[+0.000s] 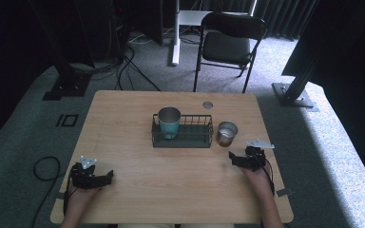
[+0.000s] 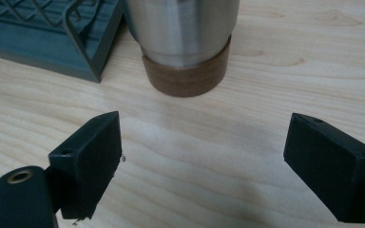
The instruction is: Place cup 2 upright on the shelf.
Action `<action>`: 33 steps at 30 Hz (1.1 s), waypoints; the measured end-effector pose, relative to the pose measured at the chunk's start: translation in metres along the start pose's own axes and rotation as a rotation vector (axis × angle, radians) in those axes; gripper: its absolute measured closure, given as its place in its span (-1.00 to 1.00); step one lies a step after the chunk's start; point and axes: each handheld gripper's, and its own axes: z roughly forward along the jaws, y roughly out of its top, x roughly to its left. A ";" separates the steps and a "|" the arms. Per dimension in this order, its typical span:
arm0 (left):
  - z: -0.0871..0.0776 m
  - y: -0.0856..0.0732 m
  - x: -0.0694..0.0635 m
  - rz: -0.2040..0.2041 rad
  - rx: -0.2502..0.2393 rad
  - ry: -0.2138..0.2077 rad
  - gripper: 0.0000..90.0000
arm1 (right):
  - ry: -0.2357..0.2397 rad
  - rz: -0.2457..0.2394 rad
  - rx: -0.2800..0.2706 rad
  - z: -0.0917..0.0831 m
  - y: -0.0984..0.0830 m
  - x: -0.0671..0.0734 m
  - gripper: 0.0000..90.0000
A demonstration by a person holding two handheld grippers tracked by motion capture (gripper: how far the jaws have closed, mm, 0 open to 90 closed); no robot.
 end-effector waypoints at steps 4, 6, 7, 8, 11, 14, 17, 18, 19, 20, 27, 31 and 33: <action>0.000 0.000 0.000 -0.016 -0.002 0.012 -0.97 | 0.004 0.007 -0.004 0.002 0.002 0.000 -0.73; 0.000 0.000 0.000 -0.019 -0.001 0.014 -0.97 | 0.005 0.006 -0.007 0.004 0.004 0.000 -0.73; 0.000 0.000 0.000 -0.020 -0.002 0.015 -0.97 | 0.008 0.006 -0.010 0.005 0.005 0.000 -0.73; 0.000 0.000 0.000 -0.020 -0.002 0.015 -0.97 | 0.009 0.007 -0.010 0.005 0.006 0.001 -0.73; 0.000 0.000 0.000 -0.021 -0.002 0.015 -0.97 | 0.012 0.006 -0.014 0.007 0.009 0.002 -0.73; 0.000 0.000 0.000 -0.020 -0.002 0.014 -0.97 | 0.013 0.001 -0.018 0.009 0.013 0.002 -0.73; 0.000 0.000 0.000 -0.015 0.000 0.011 -0.97 | 0.015 0.003 -0.021 0.011 0.017 0.002 -0.73; 0.000 0.000 0.000 -0.015 -0.001 0.011 -0.97 | 0.016 0.000 -0.020 0.012 0.018 0.002 -0.73; 0.000 0.000 0.000 -0.015 0.000 0.011 -0.97 | 0.014 -0.001 -0.022 0.013 0.019 0.003 -0.73; 0.000 0.000 0.000 -0.015 0.000 0.011 -0.97 | 0.017 0.001 -0.027 0.014 0.021 0.003 -0.73; 0.000 0.000 0.000 -0.016 0.000 0.011 -0.97 | 0.012 0.003 -0.032 0.018 0.027 0.004 -0.73; 0.000 0.000 0.000 -0.016 -0.001 0.011 -0.97 | 0.012 0.001 -0.032 0.022 0.029 0.004 -0.73; 0.000 0.000 0.000 -0.016 -0.001 0.011 -0.97 | 0.013 0.002 -0.033 0.023 0.030 0.004 -0.73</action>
